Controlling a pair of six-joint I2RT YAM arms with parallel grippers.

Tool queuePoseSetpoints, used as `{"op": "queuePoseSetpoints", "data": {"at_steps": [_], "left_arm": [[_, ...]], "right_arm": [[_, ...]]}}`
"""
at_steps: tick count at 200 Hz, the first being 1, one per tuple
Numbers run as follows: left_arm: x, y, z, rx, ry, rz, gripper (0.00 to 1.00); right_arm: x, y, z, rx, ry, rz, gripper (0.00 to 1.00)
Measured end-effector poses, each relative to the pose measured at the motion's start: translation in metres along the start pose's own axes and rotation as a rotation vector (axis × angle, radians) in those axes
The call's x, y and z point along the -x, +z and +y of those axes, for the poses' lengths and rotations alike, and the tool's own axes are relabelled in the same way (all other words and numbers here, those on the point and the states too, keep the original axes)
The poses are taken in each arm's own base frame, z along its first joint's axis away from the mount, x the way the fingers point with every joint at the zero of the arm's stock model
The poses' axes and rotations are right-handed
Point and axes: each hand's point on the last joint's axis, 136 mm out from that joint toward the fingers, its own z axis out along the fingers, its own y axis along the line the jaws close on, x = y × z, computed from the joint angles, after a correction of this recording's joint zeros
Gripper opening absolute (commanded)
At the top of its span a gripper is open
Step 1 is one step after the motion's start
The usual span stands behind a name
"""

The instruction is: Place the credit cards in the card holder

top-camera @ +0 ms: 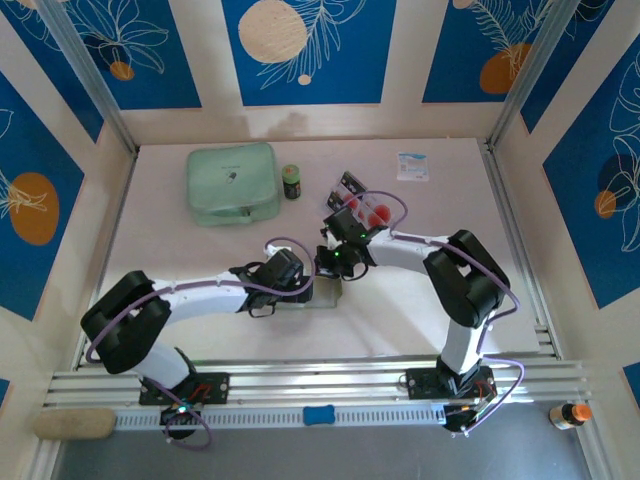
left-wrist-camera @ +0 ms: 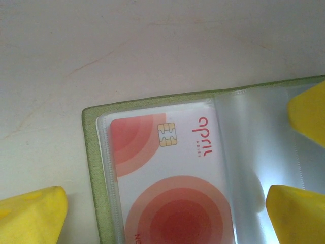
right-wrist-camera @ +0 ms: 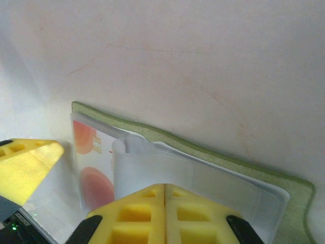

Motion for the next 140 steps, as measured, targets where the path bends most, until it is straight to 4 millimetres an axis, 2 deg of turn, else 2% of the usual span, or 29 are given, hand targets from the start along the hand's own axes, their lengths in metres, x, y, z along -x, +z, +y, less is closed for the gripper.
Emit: {"op": "queuePoseSetpoints", "data": {"at_steps": [12,31,59,140], "left_arm": [[-0.001,0.000,0.001,0.002,0.000,0.000,1.00],[-0.001,0.000,0.003,0.010,0.000,-0.002,1.00],[-0.001,0.000,0.004,0.015,-0.009,-0.007,1.00],[0.002,-0.005,0.006,0.014,-0.020,-0.024,1.00]], "right_arm": [[0.000,-0.004,-0.002,0.001,0.007,-0.009,0.25],[-0.001,-0.007,-0.006,-0.002,0.026,-0.014,0.30],[-0.004,-0.006,-0.010,-0.006,0.043,-0.008,0.31],[-0.004,0.006,-0.002,0.057,0.062,0.013,0.31]]}}
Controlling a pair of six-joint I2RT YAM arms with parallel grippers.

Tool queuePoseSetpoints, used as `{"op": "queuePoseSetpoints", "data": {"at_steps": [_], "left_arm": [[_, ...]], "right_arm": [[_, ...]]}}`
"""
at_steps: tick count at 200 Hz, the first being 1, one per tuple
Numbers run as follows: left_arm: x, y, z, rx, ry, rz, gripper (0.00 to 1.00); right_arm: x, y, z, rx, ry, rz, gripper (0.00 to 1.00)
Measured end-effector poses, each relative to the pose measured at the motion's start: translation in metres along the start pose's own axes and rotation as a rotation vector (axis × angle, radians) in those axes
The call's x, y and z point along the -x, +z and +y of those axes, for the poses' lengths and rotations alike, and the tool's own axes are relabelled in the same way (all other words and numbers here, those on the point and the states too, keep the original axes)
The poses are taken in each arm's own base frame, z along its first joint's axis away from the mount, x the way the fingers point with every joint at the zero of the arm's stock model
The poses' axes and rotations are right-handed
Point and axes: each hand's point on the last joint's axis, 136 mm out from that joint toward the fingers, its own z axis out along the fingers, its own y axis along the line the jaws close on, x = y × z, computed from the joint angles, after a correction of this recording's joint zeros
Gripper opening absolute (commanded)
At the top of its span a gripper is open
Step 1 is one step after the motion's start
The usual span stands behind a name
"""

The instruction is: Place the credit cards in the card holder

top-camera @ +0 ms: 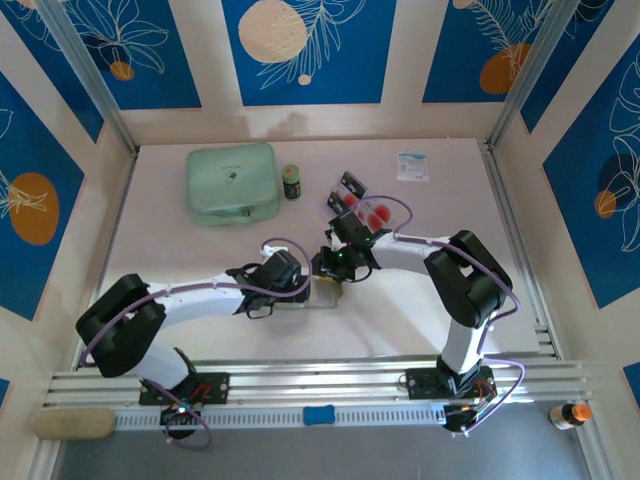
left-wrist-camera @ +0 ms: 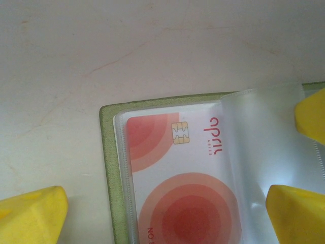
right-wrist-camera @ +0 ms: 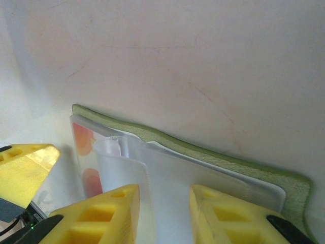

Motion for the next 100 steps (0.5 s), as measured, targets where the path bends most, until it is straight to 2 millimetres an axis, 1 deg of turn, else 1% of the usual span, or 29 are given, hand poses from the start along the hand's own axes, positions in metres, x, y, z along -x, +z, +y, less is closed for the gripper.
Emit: {"op": "queuePoseSetpoints", "data": {"at_steps": [54,66,87,100], "left_arm": [[0.004,-0.006,0.002,0.004,-0.003,-0.018,1.00],[0.007,-0.011,0.003,0.004,-0.005,-0.031,1.00],[0.013,-0.022,0.006,0.008,-0.007,-0.058,1.00],[0.018,-0.030,0.008,0.009,-0.012,-0.084,1.00]], "right_arm": [[-0.003,0.001,0.009,0.037,-0.005,0.015,0.32],[-0.006,0.002,0.011,0.043,-0.004,0.024,0.32],[-0.010,0.003,0.016,0.050,-0.006,0.034,0.35],[-0.013,0.003,0.021,0.055,-0.011,0.040,0.39]]}}
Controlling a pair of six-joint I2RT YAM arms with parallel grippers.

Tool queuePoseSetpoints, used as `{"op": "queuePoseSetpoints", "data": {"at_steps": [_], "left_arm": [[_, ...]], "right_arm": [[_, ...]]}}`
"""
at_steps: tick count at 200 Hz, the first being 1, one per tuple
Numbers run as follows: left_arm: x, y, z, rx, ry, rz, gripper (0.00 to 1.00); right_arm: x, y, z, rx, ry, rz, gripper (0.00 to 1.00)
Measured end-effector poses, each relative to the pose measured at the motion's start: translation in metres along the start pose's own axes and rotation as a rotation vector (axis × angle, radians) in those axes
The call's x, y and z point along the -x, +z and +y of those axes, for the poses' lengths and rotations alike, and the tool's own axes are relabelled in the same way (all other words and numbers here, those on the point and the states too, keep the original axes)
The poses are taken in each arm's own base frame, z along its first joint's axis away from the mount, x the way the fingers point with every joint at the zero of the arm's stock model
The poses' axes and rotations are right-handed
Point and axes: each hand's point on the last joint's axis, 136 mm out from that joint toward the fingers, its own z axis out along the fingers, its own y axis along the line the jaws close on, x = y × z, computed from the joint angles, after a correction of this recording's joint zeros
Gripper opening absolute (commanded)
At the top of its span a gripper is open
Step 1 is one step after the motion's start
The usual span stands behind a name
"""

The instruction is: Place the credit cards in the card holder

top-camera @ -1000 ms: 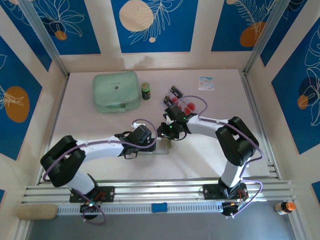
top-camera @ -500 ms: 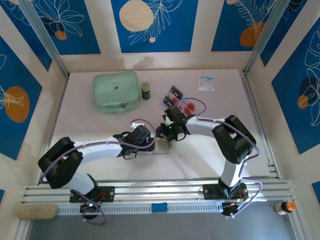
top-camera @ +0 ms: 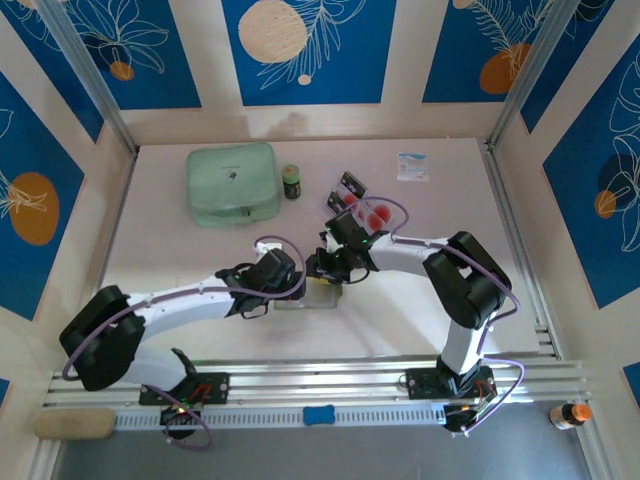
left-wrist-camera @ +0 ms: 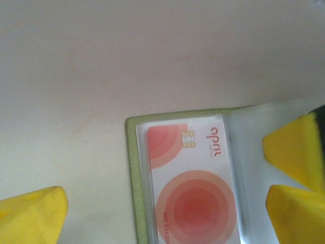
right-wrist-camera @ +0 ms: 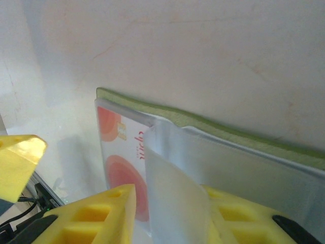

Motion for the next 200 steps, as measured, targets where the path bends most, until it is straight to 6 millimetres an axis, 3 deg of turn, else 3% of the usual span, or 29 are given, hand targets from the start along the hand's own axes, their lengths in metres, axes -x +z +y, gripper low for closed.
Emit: {"op": "queuePoseSetpoints", "data": {"at_steps": [26,82,137,200], "left_arm": [[0.011,-0.016,0.006,0.009,-0.012,-0.049,1.00],[0.029,-0.042,0.023,0.024,-0.052,-0.130,1.00],[0.033,-0.052,0.029,0.008,-0.075,-0.163,1.00],[0.026,-0.049,0.037,0.029,-0.074,-0.147,1.00]], "right_arm": [[-0.002,0.001,0.015,0.015,-0.011,0.001,0.46],[0.005,0.012,0.044,0.045,-0.029,0.000,0.50],[-0.001,0.042,0.042,0.019,-0.018,0.049,0.51],[-0.002,0.045,0.044,0.029,-0.005,0.067,0.50]]}}
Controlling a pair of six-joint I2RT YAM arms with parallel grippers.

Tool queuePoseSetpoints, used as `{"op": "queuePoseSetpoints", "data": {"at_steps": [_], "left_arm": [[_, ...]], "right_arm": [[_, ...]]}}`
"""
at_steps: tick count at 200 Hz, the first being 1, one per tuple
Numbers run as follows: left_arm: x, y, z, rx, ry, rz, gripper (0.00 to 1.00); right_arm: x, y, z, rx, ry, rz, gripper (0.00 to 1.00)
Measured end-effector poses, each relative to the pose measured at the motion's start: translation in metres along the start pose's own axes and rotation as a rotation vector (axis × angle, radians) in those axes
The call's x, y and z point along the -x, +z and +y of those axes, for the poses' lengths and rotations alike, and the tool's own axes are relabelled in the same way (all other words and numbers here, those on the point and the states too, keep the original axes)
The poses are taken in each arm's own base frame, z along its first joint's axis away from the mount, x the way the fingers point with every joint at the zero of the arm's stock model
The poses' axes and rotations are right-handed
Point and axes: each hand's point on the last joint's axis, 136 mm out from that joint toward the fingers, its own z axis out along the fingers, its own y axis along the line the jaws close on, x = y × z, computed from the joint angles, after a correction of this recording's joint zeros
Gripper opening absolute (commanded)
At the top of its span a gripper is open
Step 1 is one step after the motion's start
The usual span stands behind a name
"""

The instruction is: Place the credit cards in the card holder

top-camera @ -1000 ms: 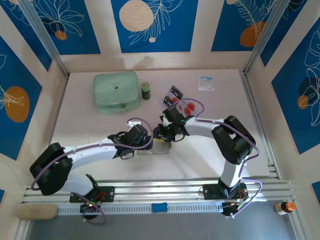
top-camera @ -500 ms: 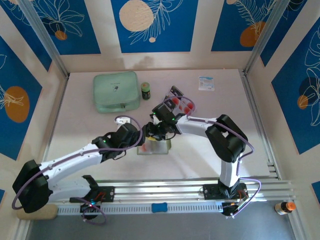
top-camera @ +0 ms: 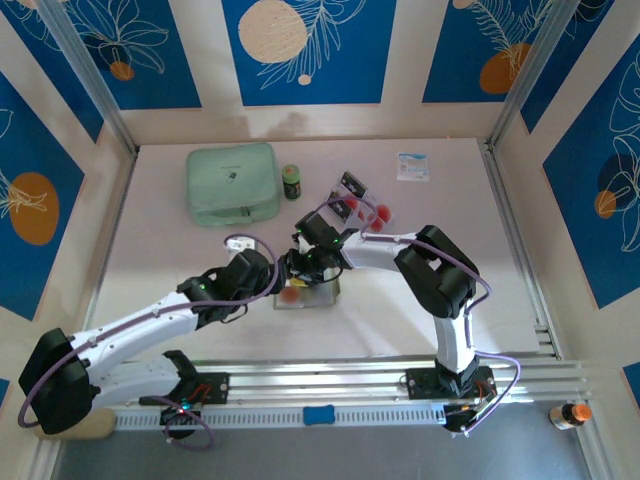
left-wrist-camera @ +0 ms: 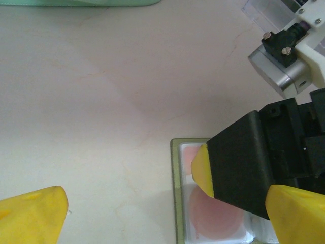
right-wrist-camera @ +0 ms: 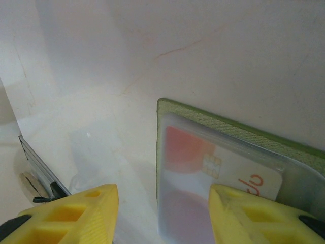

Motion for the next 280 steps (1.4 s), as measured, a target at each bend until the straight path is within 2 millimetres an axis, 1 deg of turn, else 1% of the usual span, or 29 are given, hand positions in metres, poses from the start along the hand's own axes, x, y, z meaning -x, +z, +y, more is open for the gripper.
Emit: {"op": "queuePoseSetpoints", "data": {"at_steps": [49,62,81,110,131,144,167,188,196,205,217,231,258,280], "left_arm": [[0.000,0.001,0.001,0.004,-0.001,0.002,1.00],[-0.001,0.002,0.002,0.009,0.001,0.006,1.00],[-0.004,0.006,0.003,0.020,0.007,0.018,1.00],[-0.010,0.013,0.003,0.037,0.018,0.038,1.00],[-0.013,0.019,0.001,0.044,0.027,0.059,1.00],[-0.015,0.023,-0.002,0.044,0.032,0.070,1.00],[-0.018,0.031,-0.008,0.041,0.048,0.098,1.00],[-0.024,0.037,-0.011,0.042,0.062,0.129,1.00],[-0.025,0.040,-0.012,0.042,0.064,0.139,1.00],[-0.027,0.042,-0.012,0.042,0.066,0.149,1.00],[-0.030,0.043,-0.012,0.040,0.066,0.160,1.00],[-0.030,0.043,-0.013,0.036,0.063,0.165,1.00],[-0.029,0.044,-0.011,0.038,0.056,0.166,1.00],[-0.028,0.045,-0.009,0.042,0.049,0.166,1.00]], "right_arm": [[0.004,-0.006,0.001,0.017,0.009,0.000,0.50],[0.008,-0.012,0.004,0.029,0.009,-0.011,0.50],[0.016,-0.027,0.013,0.061,0.002,-0.038,0.50],[0.031,-0.060,0.027,0.114,-0.019,-0.093,0.49],[0.046,-0.086,0.027,0.115,-0.034,-0.138,0.49],[0.062,-0.106,0.025,0.098,-0.044,-0.177,0.49],[0.097,-0.148,0.023,0.051,-0.094,-0.272,0.47],[0.125,-0.185,0.022,-0.017,-0.145,-0.344,0.45],[0.137,-0.195,0.023,-0.044,-0.169,-0.369,0.44],[0.148,-0.203,0.023,-0.077,-0.198,-0.387,0.41],[0.161,-0.206,0.020,-0.128,-0.225,-0.392,0.39],[0.173,-0.200,0.012,-0.193,-0.254,-0.375,0.37],[0.189,-0.176,-0.016,-0.333,-0.284,-0.303,0.33],[0.195,-0.159,-0.037,-0.458,-0.320,-0.247,0.31]]}}
